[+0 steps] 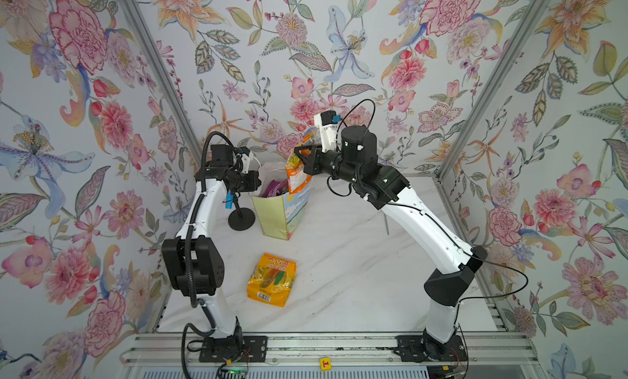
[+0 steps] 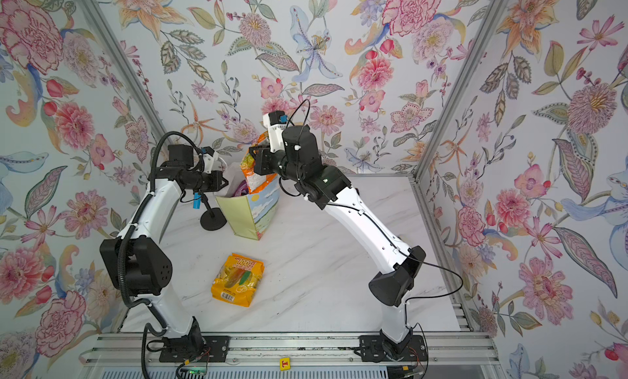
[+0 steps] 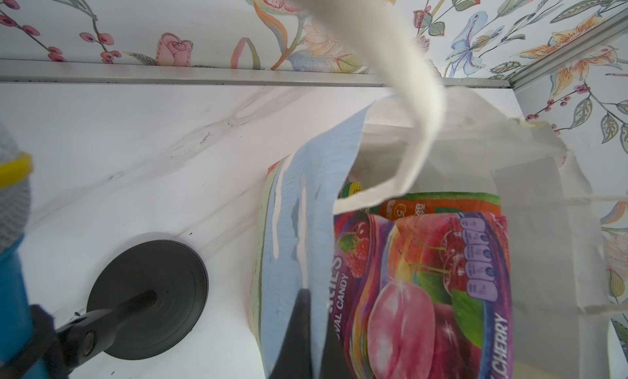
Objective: Place the snacks into the paper bag
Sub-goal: 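Lift the Fruits packet with the right gripper and carry it over the bag, then lower the Fruits packet into the bag and open the right gripper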
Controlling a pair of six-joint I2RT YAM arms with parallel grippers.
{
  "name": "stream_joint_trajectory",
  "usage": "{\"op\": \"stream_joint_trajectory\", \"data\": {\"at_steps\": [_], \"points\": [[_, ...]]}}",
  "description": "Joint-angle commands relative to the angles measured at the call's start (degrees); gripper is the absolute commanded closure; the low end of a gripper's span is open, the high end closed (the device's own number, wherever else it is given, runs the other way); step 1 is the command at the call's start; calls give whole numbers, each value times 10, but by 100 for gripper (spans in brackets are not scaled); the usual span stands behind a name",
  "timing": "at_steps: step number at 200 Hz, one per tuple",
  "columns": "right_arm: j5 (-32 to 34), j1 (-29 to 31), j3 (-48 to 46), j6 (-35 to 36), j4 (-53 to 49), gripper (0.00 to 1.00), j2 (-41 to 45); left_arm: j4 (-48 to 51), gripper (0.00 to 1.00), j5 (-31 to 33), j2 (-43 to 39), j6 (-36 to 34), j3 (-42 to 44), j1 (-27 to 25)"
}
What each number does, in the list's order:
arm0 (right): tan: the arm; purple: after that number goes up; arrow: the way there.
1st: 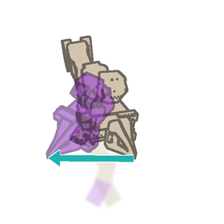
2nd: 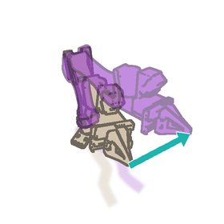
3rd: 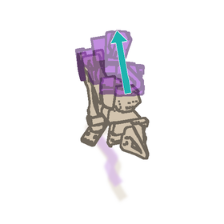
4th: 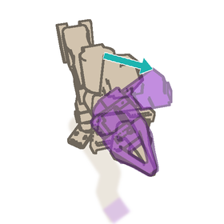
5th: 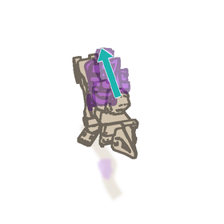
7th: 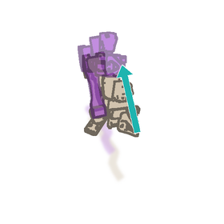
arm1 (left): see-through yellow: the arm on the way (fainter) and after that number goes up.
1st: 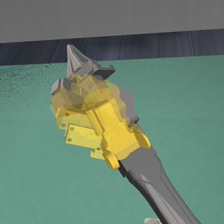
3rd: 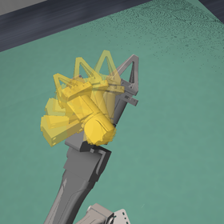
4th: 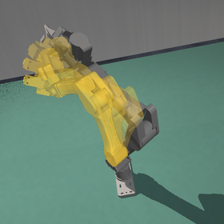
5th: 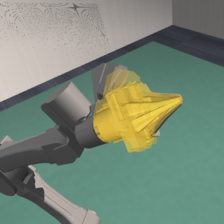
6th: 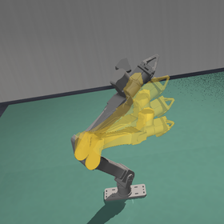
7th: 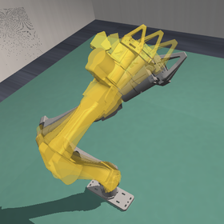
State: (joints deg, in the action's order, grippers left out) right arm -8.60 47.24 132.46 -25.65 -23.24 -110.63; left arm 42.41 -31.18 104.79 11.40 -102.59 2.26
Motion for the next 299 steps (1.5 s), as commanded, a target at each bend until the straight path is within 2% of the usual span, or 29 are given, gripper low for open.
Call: {"op": "stream_joint_trajectory", "data": {"at_steps": [1, 26, 66, 104, 228, 255, 299], "points": [[-19, 5, 53, 15, 4, 100, -31, -15, 97, -11, -28, 4, 3, 8], [-42, 5, 97, 10, 30, 100, -83, -15, 97, -13, -28, 5, 3, 8], [-45, -3, 175, -8, 52, 100, -167, -16, 97, -14, -30, 6, 3, 9], [-52, -19, 176, -27, 102, 100, -202, -16, 97, -16, -30, 6, 3, 8], [-88, -33, 182, -75, 116, 100, -288, -15, 97, -15, -30, 5, 2, 8], [-95, -34, 174, -77, 84, 100, -292, -15, 97, -16, -29, 4, 1, 10], [-102, -28, 111, -67, 78, 100, -257, -15, 97, -15, -28, 3, 2, 9]]}}
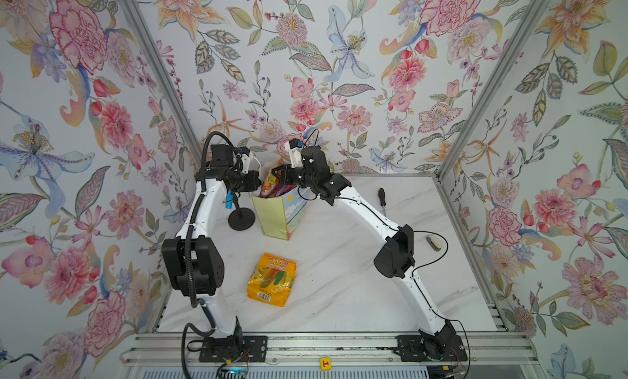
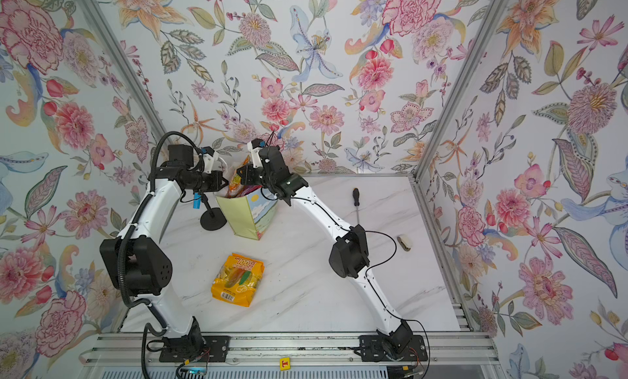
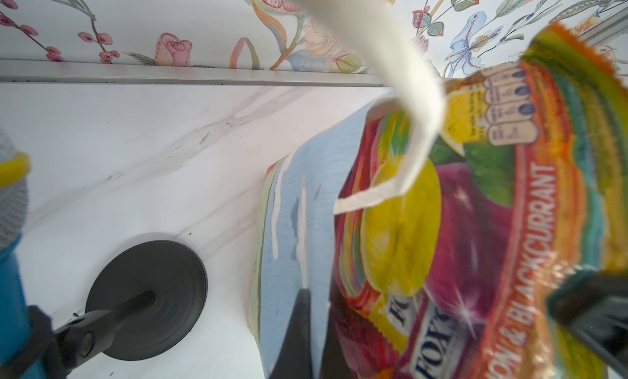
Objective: Place the snacks into the paper bag
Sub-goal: 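Lower the Fruits packet into the bag and open the right gripper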
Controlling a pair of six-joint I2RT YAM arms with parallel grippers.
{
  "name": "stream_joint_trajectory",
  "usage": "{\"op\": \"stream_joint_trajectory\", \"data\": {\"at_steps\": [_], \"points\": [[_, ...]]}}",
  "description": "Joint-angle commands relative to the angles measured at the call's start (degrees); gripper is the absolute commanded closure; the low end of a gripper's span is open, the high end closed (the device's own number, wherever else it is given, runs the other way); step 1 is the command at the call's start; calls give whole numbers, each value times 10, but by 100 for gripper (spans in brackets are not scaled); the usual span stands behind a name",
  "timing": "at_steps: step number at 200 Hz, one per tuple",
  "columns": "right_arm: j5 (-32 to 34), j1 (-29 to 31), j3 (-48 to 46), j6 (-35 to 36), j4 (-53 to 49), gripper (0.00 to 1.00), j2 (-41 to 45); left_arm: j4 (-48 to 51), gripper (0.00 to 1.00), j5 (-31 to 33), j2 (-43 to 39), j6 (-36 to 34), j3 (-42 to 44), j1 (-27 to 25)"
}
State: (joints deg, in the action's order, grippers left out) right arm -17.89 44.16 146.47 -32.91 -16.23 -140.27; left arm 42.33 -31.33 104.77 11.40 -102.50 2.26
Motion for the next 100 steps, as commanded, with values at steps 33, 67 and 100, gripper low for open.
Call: {"op": "stream_joint_trajectory", "data": {"at_steps": [33, 67, 100], "points": [[20, 0, -101, 8, 6, 72, 89, -13, 97, -15, -28, 3, 1, 10], [29, 0, -138, 23, 7, 56, 133, -14, 97, -15, -27, 4, 1, 9], [36, -1, -141, 28, 0, 51, 164, -14, 97, -13, -29, 4, 1, 10]]}}
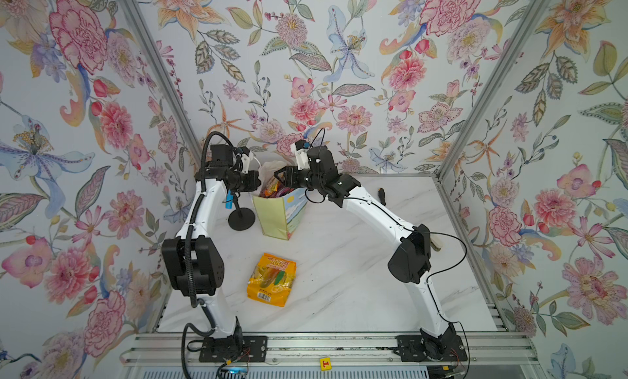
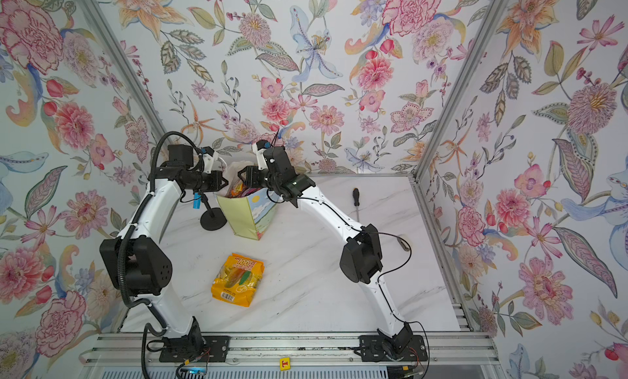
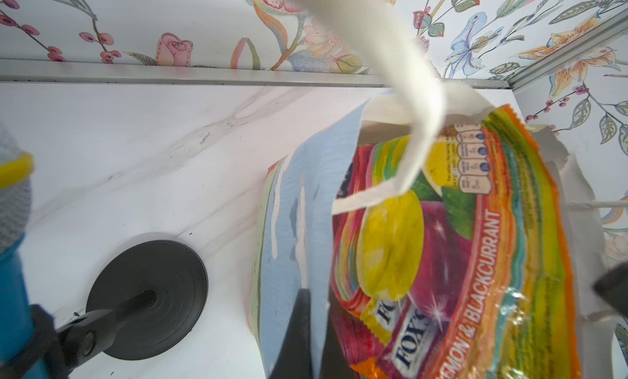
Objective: Place the snacks into the paper bag
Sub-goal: 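Lower the Fruits packet into the bag and open the right gripper, then move the right gripper to the yellow Lot 100 gummy packet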
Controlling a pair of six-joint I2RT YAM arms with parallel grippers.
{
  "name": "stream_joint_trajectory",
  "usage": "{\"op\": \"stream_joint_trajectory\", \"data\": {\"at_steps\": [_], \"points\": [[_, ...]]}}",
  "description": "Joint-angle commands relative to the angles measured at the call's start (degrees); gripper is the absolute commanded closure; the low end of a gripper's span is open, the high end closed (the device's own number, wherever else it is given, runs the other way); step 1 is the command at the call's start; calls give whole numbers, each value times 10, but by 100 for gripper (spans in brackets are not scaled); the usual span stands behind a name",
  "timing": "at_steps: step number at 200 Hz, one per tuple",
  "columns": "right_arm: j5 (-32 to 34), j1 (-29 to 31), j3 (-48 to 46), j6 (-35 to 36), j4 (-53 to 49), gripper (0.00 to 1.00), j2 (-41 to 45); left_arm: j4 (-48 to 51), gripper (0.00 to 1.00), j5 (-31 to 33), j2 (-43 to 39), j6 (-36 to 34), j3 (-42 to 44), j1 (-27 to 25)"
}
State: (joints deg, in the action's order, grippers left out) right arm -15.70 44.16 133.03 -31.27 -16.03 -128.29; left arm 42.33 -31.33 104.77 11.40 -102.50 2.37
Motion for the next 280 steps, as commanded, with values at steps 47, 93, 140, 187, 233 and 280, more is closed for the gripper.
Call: {"op": "stream_joint_trajectory", "data": {"at_steps": [47, 93, 140, 187, 233, 280], "points": [[1, 7, 44, 22, -39, 50, 28, -14, 97, -14, -29, 4, 0, 10], [-30, 13, 153, 13, -88, 50, -71, -15, 97, -14, -31, 5, 1, 10], [-23, 11, 161, 2, -84, 50, -109, -15, 97, -15, -29, 5, 0, 10], [18, -5, 156, -13, -141, 50, -122, -14, 97, -13, -31, 3, 0, 10], [-9, -12, 161, -2, -130, 51, -87, -13, 97, -12, -30, 3, 0, 10], [-10, 2, 112, 61, -121, 50, 25, -13, 97, -12, -28, 3, 0, 10]]}}
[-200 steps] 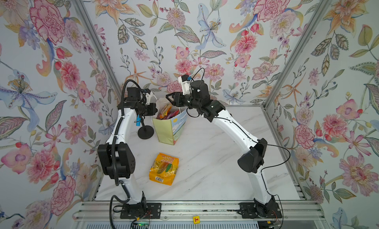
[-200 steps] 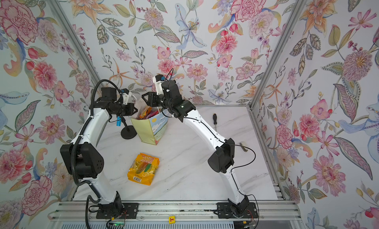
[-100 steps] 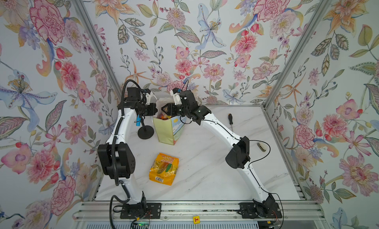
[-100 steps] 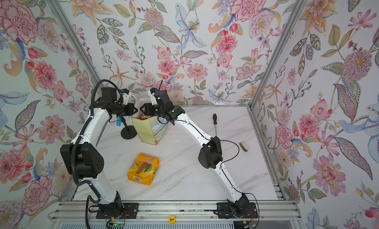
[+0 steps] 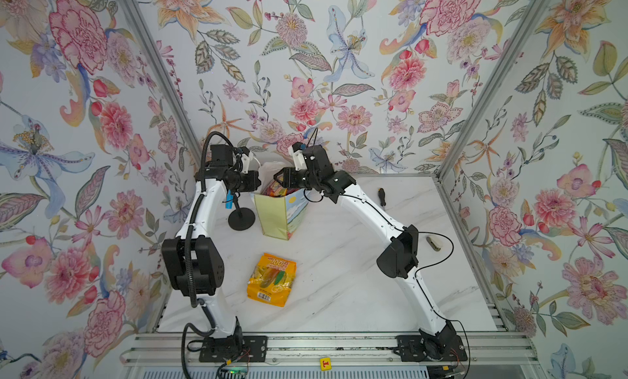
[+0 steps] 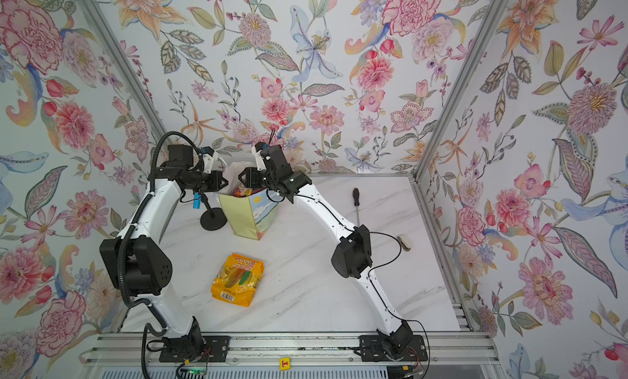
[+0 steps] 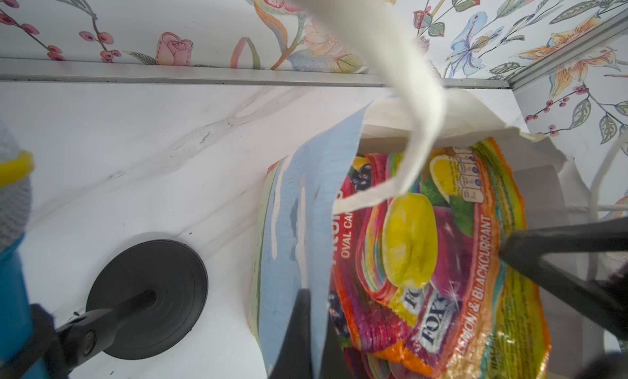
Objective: Place the snacks into the paper bag
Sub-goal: 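Move the right gripper to the yellow Lot 100 gummy packet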
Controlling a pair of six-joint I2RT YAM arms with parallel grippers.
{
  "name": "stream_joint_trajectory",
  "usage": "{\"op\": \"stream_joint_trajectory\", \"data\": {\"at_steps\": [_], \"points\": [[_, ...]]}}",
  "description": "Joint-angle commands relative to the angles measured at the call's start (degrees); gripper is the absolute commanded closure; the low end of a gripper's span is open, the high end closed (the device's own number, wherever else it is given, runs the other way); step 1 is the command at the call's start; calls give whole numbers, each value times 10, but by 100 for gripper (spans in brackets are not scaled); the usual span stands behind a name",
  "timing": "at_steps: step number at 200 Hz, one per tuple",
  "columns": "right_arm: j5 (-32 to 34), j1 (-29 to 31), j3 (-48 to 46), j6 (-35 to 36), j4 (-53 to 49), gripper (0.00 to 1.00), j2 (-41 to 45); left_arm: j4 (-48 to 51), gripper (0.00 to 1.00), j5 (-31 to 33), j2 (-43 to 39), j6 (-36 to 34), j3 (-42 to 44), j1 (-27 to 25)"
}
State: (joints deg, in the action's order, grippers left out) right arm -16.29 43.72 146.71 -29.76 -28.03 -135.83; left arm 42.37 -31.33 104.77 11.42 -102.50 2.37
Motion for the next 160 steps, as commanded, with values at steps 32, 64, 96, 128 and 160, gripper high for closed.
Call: {"op": "stream_joint_trajectory", "data": {"at_steps": [32, 64, 96, 128, 160], "points": [[-13, 9, -167, 77, 4, 50, 204, -13, 97, -12, -28, 3, 0, 11], [-5, 19, -399, 81, 46, 51, 323, -13, 97, -9, -30, 3, 0, 11], [16, 28, -628, 42, 84, 51, 416, -13, 97, -8, -28, 3, 0, 11], [38, 49, -759, 19, 110, 51, 455, -14, 97, -8, -27, 3, 1, 14], [30, 73, -784, 18, 125, 51, 417, -14, 97, -8, -29, 4, 3, 12]]}}
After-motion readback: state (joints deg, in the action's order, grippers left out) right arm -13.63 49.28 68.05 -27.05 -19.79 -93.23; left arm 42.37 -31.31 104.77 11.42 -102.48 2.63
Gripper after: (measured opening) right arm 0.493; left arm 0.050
